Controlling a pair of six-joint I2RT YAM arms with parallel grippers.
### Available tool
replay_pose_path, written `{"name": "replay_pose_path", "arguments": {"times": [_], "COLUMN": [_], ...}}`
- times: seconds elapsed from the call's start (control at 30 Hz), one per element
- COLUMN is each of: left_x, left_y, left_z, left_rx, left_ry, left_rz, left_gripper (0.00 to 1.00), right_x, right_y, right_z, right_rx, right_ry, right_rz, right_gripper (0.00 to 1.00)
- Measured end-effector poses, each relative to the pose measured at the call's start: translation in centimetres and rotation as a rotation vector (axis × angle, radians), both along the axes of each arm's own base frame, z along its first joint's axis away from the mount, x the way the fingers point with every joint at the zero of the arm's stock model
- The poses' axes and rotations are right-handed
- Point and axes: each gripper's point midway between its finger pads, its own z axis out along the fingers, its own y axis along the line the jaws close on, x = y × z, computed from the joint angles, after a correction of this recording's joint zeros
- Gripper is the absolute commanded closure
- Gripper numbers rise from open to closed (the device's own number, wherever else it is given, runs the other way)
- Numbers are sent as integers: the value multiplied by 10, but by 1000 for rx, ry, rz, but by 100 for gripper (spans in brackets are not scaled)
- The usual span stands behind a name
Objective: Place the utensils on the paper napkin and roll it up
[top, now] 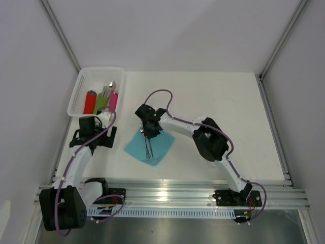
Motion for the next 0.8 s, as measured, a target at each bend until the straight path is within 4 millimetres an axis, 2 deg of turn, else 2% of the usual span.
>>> {"name": "replay_pose_path", "arguments": {"times": [0.3, 0.4, 0.43, 0.8], "left_x": [1, 1, 1, 1], "left_y": [0, 0, 0, 0], "left_z": [0, 0, 0, 0], "left_rx": [1, 1, 1, 1], "left_ry": [-3, -3, -3, -3], "left_rz": [0, 0, 0, 0], "left_gripper": [1, 1, 0, 0], "right_x": [0, 0, 0, -2], "right_y": [1, 1, 1, 2], "right_z": [0, 0, 0, 0], "right_rx": [5, 5, 5, 4], "right_ry": [3, 3, 3, 2], "right_rz": [-8, -8, -8, -1], "right_gripper": [100, 93, 88, 76]}}
